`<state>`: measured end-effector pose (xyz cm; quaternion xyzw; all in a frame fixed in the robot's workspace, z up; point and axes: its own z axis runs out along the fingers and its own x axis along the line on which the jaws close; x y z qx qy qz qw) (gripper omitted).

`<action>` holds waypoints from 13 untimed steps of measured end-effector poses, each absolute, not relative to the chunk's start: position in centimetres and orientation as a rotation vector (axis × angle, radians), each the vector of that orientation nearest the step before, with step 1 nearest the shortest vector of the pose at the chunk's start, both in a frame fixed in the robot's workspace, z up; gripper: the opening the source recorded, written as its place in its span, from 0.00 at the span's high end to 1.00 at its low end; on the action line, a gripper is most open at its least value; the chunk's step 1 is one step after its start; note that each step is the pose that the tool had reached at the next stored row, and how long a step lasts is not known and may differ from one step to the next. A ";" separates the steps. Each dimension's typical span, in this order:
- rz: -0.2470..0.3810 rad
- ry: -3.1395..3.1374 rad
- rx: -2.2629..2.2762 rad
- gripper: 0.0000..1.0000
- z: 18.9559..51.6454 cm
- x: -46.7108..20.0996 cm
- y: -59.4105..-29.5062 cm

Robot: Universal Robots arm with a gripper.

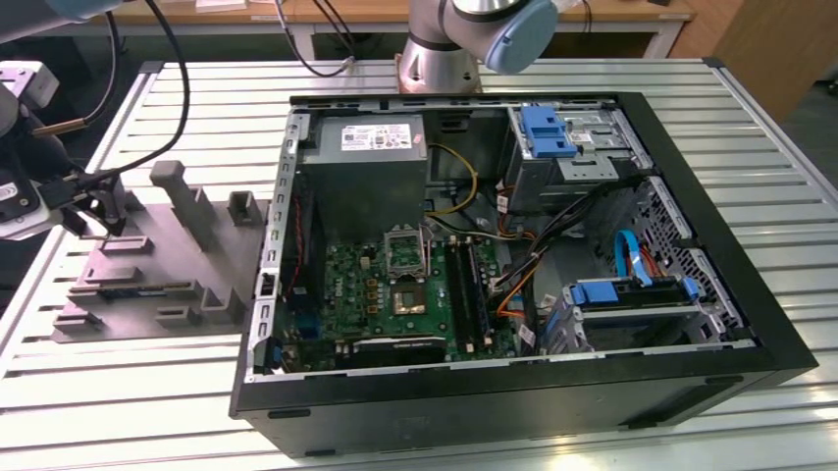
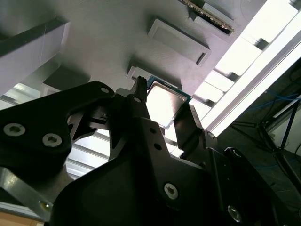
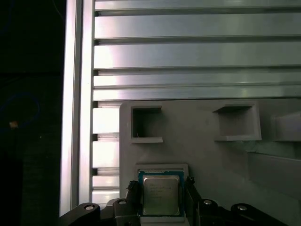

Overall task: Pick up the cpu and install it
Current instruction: 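Pick up the cpu and move it towards the insertion slot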

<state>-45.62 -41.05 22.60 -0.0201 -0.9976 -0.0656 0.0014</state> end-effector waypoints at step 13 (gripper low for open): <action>-0.219 -3.130 -0.063 0.52 22.7 -45.6 -41.1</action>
